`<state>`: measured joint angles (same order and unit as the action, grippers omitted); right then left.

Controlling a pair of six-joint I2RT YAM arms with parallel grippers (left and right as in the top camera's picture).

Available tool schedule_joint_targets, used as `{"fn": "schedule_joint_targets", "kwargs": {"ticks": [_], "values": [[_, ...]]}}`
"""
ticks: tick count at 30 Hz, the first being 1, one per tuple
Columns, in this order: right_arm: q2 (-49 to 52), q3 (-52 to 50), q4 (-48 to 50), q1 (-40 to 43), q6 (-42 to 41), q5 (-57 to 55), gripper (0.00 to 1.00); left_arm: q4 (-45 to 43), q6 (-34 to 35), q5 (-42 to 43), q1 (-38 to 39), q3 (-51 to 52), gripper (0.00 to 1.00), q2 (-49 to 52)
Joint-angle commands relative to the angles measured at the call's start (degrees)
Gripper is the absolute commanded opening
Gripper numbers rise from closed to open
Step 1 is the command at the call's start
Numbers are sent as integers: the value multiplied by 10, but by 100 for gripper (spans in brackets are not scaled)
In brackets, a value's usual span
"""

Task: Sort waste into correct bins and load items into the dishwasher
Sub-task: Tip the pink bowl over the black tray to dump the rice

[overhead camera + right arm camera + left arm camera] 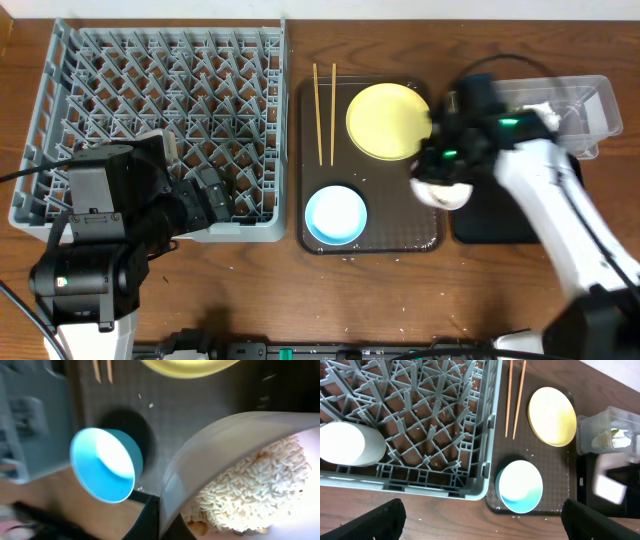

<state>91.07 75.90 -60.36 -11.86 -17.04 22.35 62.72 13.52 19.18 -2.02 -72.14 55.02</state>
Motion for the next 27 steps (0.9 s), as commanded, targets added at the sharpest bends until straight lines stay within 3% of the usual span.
{"fn": "schedule_joint_targets", "kwargs": {"ticks": [1, 8, 14, 27], "values": [[-15, 1, -17, 76, 64, 93, 1, 0, 1, 3, 3, -7, 100, 1], [19, 0, -83, 236, 200, 240, 1, 0, 1, 3, 3, -7, 100, 1], [56, -19, -85, 311, 294, 380, 1, 0, 1, 3, 3, -7, 100, 1], [61, -147, 38, 378, 299, 425, 1, 0, 1, 3, 3, -7, 100, 1]]}}
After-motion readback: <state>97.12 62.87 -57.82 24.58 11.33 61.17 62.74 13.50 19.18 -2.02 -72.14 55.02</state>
